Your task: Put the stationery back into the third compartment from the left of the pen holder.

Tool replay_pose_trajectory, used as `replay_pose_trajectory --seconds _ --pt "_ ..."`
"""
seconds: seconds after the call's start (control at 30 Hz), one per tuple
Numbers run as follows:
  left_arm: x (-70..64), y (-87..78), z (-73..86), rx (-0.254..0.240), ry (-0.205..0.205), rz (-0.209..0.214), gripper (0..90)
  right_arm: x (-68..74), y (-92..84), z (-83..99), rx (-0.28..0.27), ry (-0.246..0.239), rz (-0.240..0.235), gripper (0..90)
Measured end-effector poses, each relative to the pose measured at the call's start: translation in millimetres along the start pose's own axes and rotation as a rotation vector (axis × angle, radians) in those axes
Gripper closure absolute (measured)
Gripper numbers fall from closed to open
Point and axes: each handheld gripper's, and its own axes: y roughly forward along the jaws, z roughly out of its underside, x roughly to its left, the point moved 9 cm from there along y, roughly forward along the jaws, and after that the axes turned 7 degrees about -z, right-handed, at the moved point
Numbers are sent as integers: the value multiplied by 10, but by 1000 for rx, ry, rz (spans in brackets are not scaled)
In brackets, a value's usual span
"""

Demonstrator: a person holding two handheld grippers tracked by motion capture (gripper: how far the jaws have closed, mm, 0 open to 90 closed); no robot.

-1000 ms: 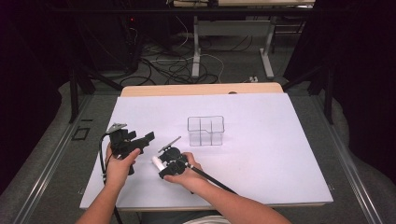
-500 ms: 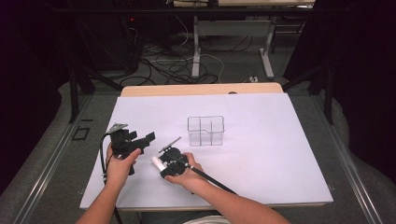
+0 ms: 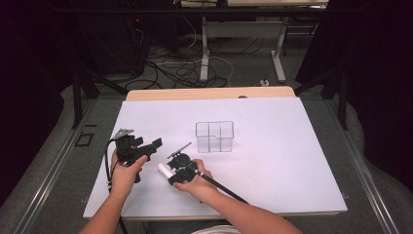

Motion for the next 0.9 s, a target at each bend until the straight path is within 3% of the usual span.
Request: replay_pose_trajectory --seconds 0.33,0.37,0.47,0.6,0.63,0.67,0.87,0.9 --pt "-1 0 -4 -3 0 2 132 -11 -2 -2 -27 -12 4 711" --pt "3 -12 3 11 11 9 133 -8 -1 -2 -36 -2 6 712" --pt "-1 -7 -11 -7 2 7 137 6 -21 -2 -55 14 -9 712" --pt "-4 -18 -21 -10 2 1 146 -13 -61 -23 -100 -9 -4 712" --pt "-6 -21 -24 -11 4 0 148 -20 -72 -33 -112 -37 -8 712" --pt "-9 -31 -25 -5 7 2 149 -18 -89 -27 -119 -25 5 712" --pt "-46 -66 -57 -15 -3 15 164 -42 -168 -47 -195 -75 62 712" --pt "-52 -71 -60 -16 -3 16 167 -59 -183 -70 -219 -107 73 712"
